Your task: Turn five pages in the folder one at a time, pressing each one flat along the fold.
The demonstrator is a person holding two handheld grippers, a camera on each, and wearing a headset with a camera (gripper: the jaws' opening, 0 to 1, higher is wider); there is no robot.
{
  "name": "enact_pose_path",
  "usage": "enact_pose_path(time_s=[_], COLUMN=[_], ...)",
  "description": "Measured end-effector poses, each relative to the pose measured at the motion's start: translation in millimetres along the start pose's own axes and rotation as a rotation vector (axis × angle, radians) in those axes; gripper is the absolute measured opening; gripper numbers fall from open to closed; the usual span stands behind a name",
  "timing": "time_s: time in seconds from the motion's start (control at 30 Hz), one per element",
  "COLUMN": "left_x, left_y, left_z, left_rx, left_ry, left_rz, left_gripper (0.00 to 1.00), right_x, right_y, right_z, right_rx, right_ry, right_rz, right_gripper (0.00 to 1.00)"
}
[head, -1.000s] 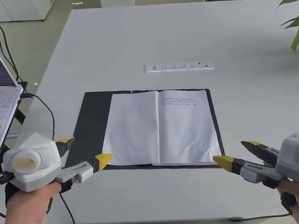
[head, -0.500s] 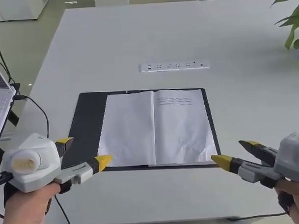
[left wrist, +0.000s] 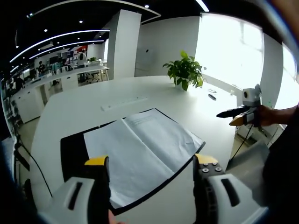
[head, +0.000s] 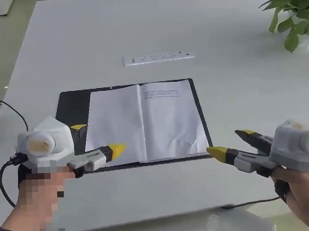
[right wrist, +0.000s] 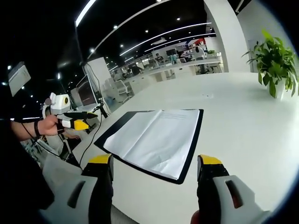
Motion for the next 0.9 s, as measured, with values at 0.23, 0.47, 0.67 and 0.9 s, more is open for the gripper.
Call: enact_pose_path(time_s=[0.23, 0.47, 0.67, 0.9], left_x=[-29.2, -59.3, -93.6, -127.5], left_y=[-5.7, -1.1, 0.1, 13.9], left_z=[24.0, 40.7, 61.3, 74.6], left_rx=[-0.040, -0.055, -0.075, -0.100], left_ry=[0.084, 0.148, 0.209, 0.242], left_rz=[-0.016, -0.042, -0.062, -0.111], left_gripper=[0.72, 0.71, 0.70, 0.70], right_x=[7.8, 13.5, 17.1, 18.1], right_y=[5.2, 10.8, 17.0, 25.3], right_z=[0.8, -2.0, -4.5, -9.3], right_rx=[-0.005, -0.008, -0.019, -0.018], right_ry=[0.011, 0.009, 0.004, -0.007], right_rz=[-0.007, -0.011, -0.023, -0.050], right_gripper=[0.72, 0.72, 0.71, 0.71])
Point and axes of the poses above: the centre of the closed fingertips' face, and the gripper's own axes: x roughly backward along the fingers, z roughly to its right, y roughly out of its underside, the point moved 2 cm from there along x, roughly backward along the fingers, and after that the axes turned 6 degrees about z, right-handed, at the moved point
